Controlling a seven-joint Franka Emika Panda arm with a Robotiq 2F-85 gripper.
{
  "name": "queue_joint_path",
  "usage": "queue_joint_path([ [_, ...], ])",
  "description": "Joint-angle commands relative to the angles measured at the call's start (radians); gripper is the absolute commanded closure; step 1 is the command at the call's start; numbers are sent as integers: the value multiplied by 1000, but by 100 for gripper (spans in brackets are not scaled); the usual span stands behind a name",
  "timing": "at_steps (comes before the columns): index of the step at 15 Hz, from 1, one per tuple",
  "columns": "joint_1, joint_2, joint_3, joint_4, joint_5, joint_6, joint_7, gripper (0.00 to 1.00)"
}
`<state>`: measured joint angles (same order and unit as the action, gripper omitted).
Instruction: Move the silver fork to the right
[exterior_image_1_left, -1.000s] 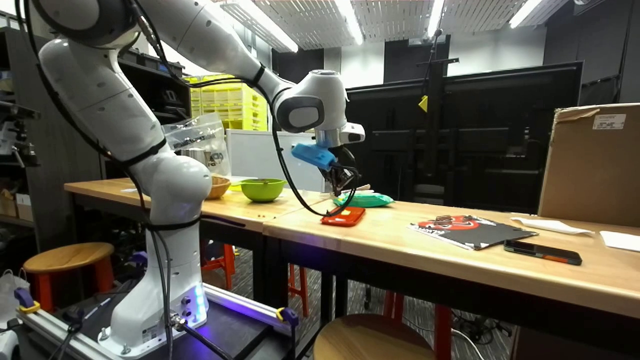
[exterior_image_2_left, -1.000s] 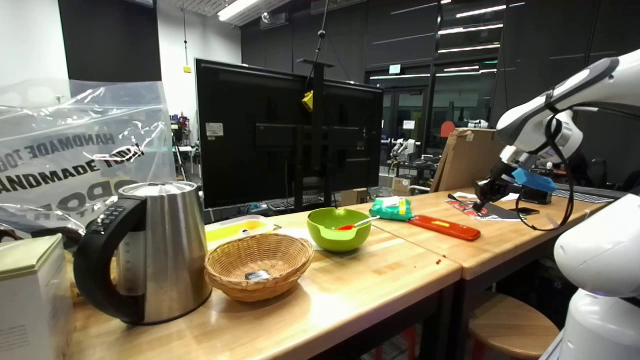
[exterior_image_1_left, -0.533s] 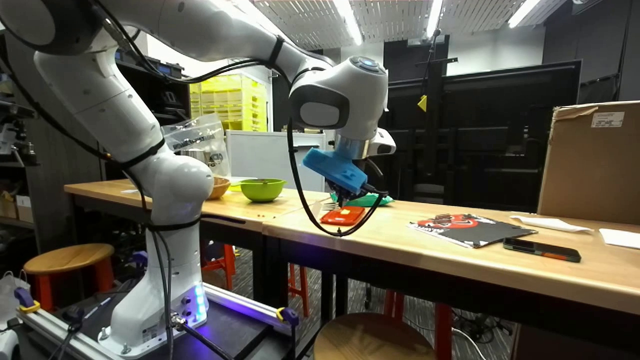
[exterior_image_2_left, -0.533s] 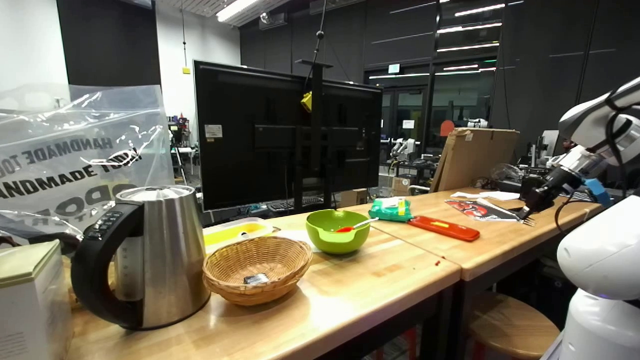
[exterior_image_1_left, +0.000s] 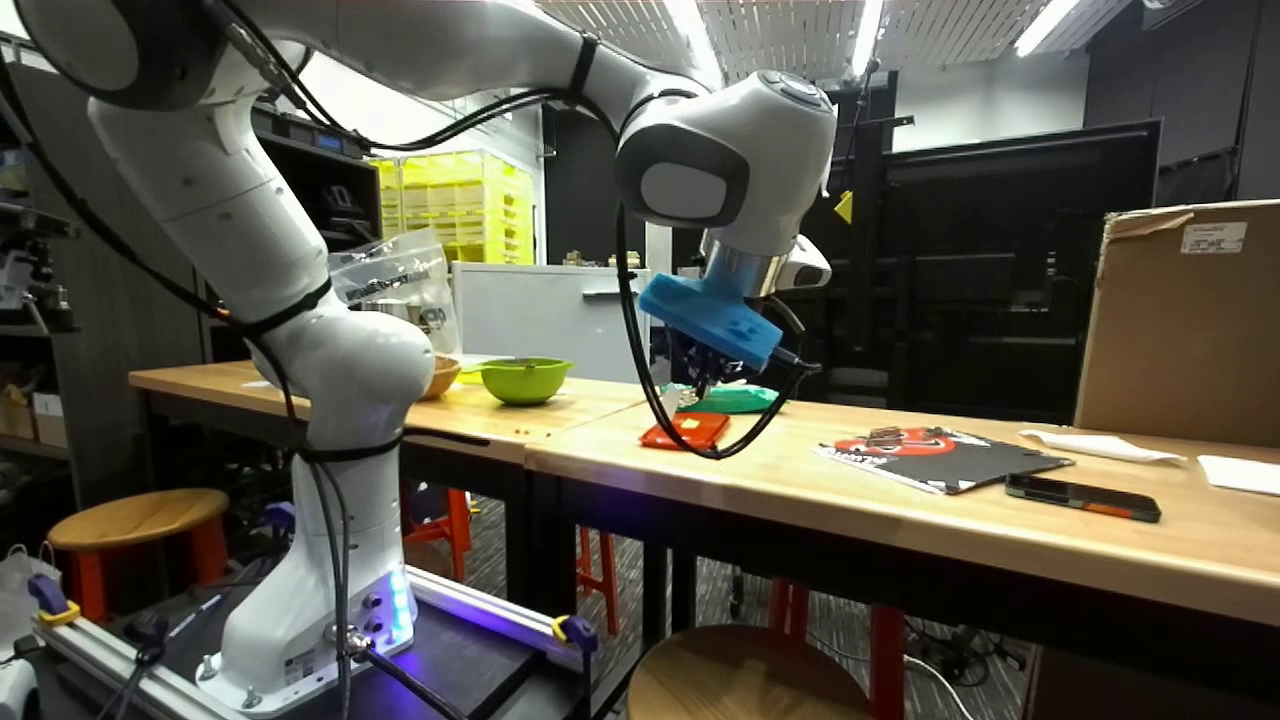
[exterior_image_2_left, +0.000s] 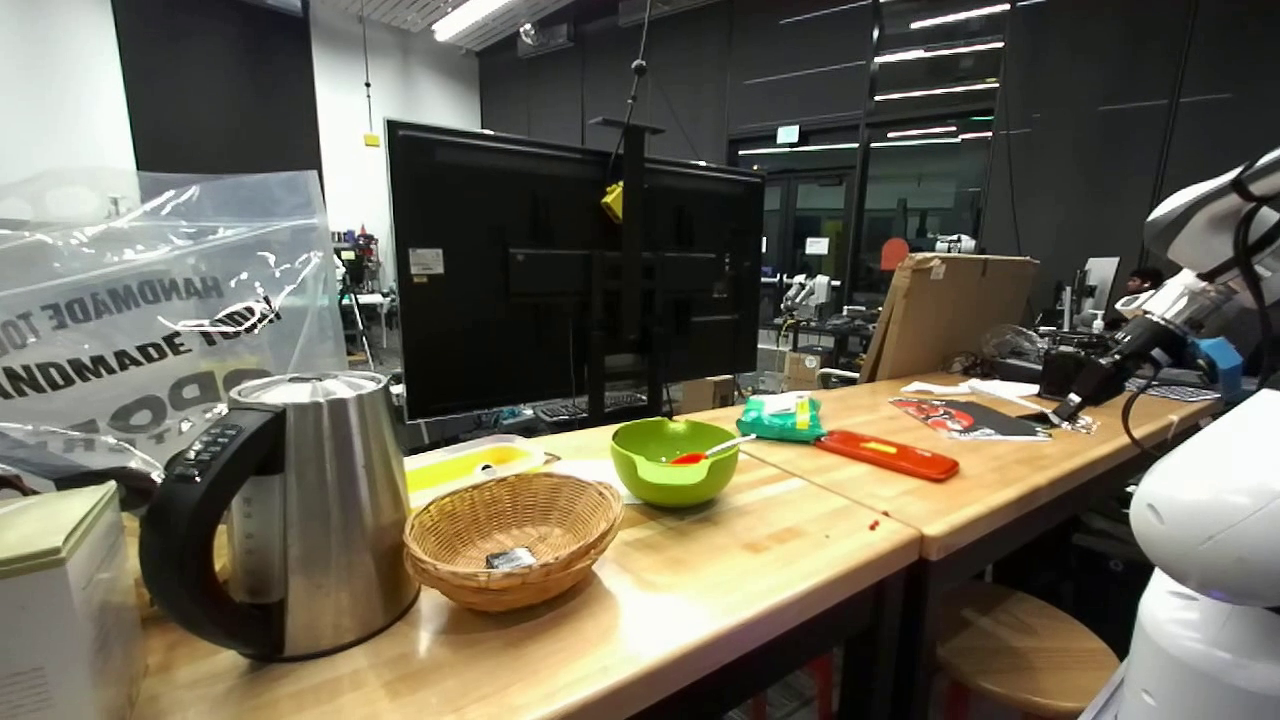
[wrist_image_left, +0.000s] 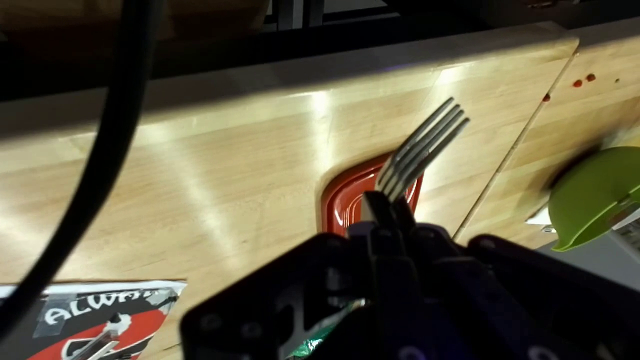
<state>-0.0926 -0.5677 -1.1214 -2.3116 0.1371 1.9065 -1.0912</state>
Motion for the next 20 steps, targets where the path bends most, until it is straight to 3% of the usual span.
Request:
queue_joint_path([
  [1,54,88,22,51,66,-1,7,99],
  [7,125,202,18,111,177,-10,-2,99],
  [15,135,397,-33,177,303,-49,-49,99],
  [20,87,556,5,195,399,-100,-108,99],
])
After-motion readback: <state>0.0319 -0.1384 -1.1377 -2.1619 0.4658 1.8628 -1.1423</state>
